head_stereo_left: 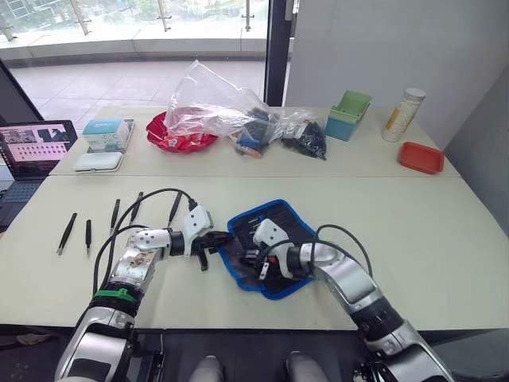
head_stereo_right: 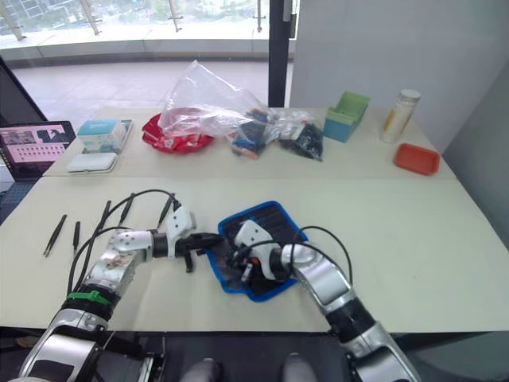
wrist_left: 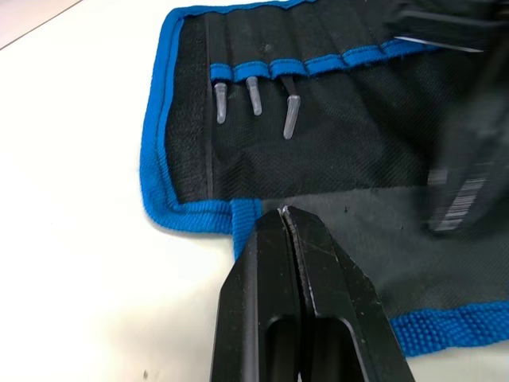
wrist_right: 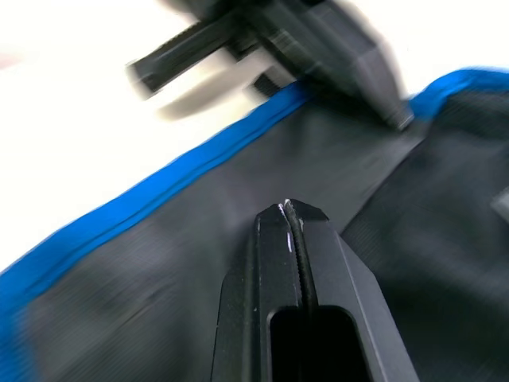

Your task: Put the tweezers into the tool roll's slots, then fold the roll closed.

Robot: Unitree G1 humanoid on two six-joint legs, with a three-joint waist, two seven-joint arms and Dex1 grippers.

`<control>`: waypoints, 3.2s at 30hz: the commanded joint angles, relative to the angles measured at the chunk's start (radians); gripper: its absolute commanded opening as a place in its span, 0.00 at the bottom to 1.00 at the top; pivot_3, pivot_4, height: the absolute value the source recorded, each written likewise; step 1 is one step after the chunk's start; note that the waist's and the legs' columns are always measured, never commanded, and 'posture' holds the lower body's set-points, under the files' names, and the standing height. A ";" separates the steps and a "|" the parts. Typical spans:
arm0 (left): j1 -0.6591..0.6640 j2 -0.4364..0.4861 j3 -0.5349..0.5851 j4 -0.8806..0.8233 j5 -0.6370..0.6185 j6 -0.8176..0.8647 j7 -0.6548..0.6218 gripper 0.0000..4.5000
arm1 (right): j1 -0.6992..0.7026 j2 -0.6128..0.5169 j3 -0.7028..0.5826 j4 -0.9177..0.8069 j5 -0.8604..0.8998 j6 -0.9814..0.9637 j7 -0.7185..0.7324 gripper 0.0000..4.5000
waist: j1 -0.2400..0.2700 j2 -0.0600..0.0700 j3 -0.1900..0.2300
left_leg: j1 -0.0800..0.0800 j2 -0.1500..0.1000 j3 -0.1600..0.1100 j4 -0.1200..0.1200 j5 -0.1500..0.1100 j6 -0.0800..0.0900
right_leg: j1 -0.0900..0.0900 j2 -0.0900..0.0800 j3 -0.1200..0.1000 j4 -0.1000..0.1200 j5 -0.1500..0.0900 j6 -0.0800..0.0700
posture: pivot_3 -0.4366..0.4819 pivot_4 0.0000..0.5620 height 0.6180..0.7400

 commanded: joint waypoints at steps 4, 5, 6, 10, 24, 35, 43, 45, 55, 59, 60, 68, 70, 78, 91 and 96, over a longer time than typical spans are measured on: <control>0.035 0.023 -0.003 0.027 0.044 0.019 0.015 0.00 | 0.118 -0.098 0.045 -0.134 0.084 0.127 0.101 0.00 | 0.002 0.000 0.000 | 0.000 0.000 0.000 0.000 0.000 0.000 | 0.000 0.000 0.000 -0.001 0.000 0.000 | 0.48 0.27 1.00; 0.035 0.023 -0.004 0.027 0.045 0.019 0.015 0.00 | 0.131 -0.116 0.051 -0.153 0.092 0.138 0.112 0.00 | 0.002 0.000 0.000 | 0.000 0.000 0.000 0.000 0.000 0.000 | 0.001 0.000 0.000 -0.001 0.000 0.000 | 0.48 0.27 1.00; 0.035 0.024 -0.004 0.027 0.045 0.018 0.014 0.00 | 0.144 -0.133 0.056 -0.173 0.103 0.150 0.123 0.00 | 0.002 0.000 0.000 | 0.000 0.000 0.000 0.000 0.000 0.000 | 0.001 0.000 0.000 -0.002 0.000 0.000 | 0.48 0.27 1.00; 0.032 0.026 -0.003 0.030 0.046 0.018 0.013 0.00 | 0.160 -0.156 0.061 -0.200 0.119 0.177 0.122 0.00 | 0.003 0.000 0.000 | 0.000 0.000 0.000 -0.001 0.000 0.000 | 0.001 0.000 0.000 -0.002 0.000 0.000 | 0.48 0.27 1.00; 0.082 0.058 0.220 -0.261 -0.293 0.269 -0.067 0.00 | 0.126 -0.100 -0.199 -0.391 0.252 0.168 -0.002 0.00 | 0.002 -0.002 0.006 | -0.011 0.000 0.000 0.001 0.000 -0.001 | -0.008 0.000 0.000 -0.001 0.000 0.000 | 0.48 0.27 1.00; 0.416 0.207 0.498 -0.469 -0.319 0.354 0.101 0.06 | 0.375 -0.163 -0.559 -0.489 0.304 0.141 -0.180 0.36 | 0.011 -0.002 0.007 | -0.015 0.000 -0.001 -0.001 0.000 -0.001 | -0.012 -0.001 0.000 -0.003 0.000 0.000 | 0.48 0.27 1.00; 0.636 0.228 0.746 -0.366 -0.321 0.234 0.161 0.62 | 0.639 -0.159 -0.795 -0.346 0.266 -0.139 -0.195 0.94 | 0.025 -0.002 0.007 | -0.014 0.001 0.003 -0.002 0.000 -0.001 | -0.012 -0.001 0.001 -0.007 -0.001 -0.002 | 0.48 0.27 1.00; 0.656 0.232 0.781 -0.335 -0.317 0.215 0.170 0.77 | 0.665 -0.161 -0.823 -0.320 0.265 -0.178 -0.195 1.00 | 0.028 -0.002 0.007 | -0.014 0.002 0.004 -0.002 0.000 -0.001 | -0.011 -0.001 0.001 -0.009 -0.001 -0.002 | 0.48 0.27 1.00; 0.740 0.208 0.825 -0.363 -0.319 0.176 0.192 1.00 | 0.691 -0.166 -0.869 -0.234 0.269 -0.252 -0.211 1.00 | 0.028 -0.002 0.007 | -0.009 0.003 0.006 -0.003 0.000 -0.001 | -0.003 -0.001 0.001 -0.016 -0.001 -0.002 | 0.48 0.27 1.00; 0.764 0.192 0.836 -0.393 -0.336 0.195 0.213 1.00 | 0.630 -0.160 -0.812 -0.252 0.281 -0.236 -0.214 1.00 | 0.022 -0.002 0.007 | -0.009 0.003 0.007 -0.003 0.000 -0.001 | -0.004 -0.001 0.003 -0.016 -0.001 -0.003 | 0.48 0.27 1.00; 0.767 0.187 0.844 -0.398 -0.346 0.208 0.224 1.00 | 0.609 -0.162 -0.791 -0.266 0.285 -0.226 -0.212 1.00 | 0.022 -0.002 0.007 | -0.009 0.004 0.007 -0.004 0.000 -0.001 | -0.004 0.000 0.003 -0.016 -0.001 -0.003 | 0.48 0.27 1.00; 0.723 0.164 0.964 -0.373 -0.447 0.331 0.386 1.00 | 0.384 -0.262 -0.610 -0.427 0.425 -0.021 -0.113 1.00 | 0.026 -0.002 0.007 | -0.009 0.003 0.007 -0.003 0.000 -0.001 | -0.004 -0.001 0.002 -0.016 -0.001 -0.002 | 0.48 0.27 1.00; 0.695 0.193 0.952 -0.340 -0.423 0.338 0.399 1.00 | 0.321 -0.316 -0.552 -0.456 0.470 0.031 -0.043 1.00 | 0.030 -0.002 0.007 | -0.009 0.003 0.007 -0.003 0.000 -0.001 | -0.003 -0.001 0.002 -0.016 -0.001 -0.002 | 0.48 0.27 1.00; 0.506 0.301 0.849 -0.087 -0.318 0.272 0.372 1.00 | 0.200 -0.420 -0.435 -0.544 0.592 0.132 0.090 1.00 | 0.032 -0.004 0.007 | -0.010 0.003 0.006 -0.003 0.000 -0.001 | -0.004 -0.001 0.001 -0.016 -0.001 -0.002 | 0.48 0.27 1.00; 0.131 0.375 0.647 0.486 -0.132 0.098 0.356 1.00 | 0.149 -0.431 -0.446 -0.594 0.626 0.173 0.024 1.00 | 0.026 -0.005 0.007 | -0.010 0.003 0.006 -0.003 0.000 -0.001 | -0.006 -0.001 0.000 -0.012 -0.001 -0.002 | 0.48 0.27 1.00; 0.071 0.357 0.606 0.620 -0.088 0.041 0.378 0.73 | 0.168 -0.441 -0.451 -0.595 0.621 0.170 0.004 1.00 | 0.026 -0.004 0.007 | -0.009 0.002 0.006 -0.003 0.000 -0.001 | -0.006 -0.001 0.000 -0.008 -0.001 -0.002 | 0.48 0.27 1.00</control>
